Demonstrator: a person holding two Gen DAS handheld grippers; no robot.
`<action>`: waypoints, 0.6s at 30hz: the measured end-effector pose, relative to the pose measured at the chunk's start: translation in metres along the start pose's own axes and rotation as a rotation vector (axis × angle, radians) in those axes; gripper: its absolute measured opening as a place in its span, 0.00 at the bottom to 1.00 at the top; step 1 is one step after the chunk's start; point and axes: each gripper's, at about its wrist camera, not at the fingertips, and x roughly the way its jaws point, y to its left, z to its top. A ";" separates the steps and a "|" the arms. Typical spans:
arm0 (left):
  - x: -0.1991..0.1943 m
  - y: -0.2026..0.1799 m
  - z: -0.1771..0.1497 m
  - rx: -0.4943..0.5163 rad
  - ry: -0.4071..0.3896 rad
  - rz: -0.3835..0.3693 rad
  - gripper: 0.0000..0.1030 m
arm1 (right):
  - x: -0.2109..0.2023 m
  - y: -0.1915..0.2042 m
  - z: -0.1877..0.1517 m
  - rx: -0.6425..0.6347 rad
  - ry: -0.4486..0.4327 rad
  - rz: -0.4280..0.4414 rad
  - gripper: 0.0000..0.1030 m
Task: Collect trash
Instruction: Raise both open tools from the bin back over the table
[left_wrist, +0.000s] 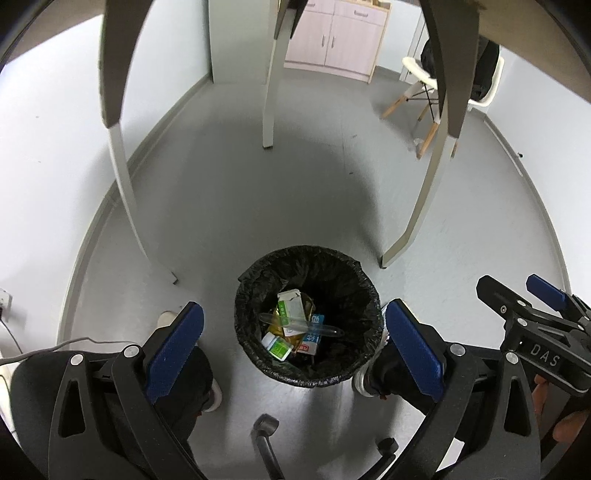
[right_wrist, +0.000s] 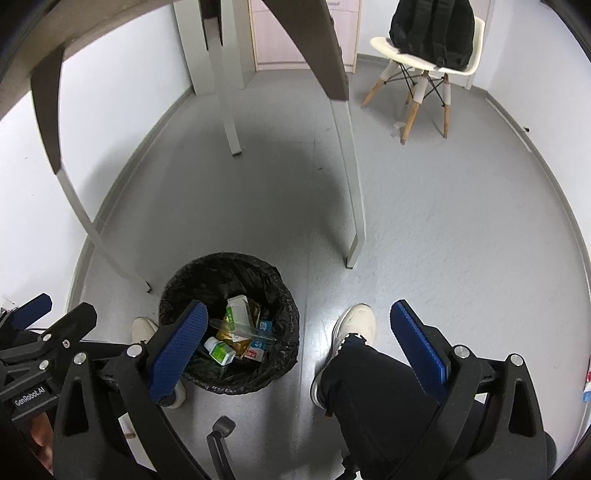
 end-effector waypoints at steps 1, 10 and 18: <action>-0.005 0.000 -0.001 0.000 -0.004 -0.001 0.94 | -0.006 0.001 -0.001 0.003 -0.001 0.002 0.92; -0.064 0.005 -0.009 0.000 -0.060 -0.004 0.94 | -0.077 0.014 -0.008 -0.009 -0.079 0.006 0.92; -0.111 0.014 -0.015 -0.009 -0.104 0.015 0.93 | -0.127 0.019 -0.011 -0.021 -0.123 -0.017 0.92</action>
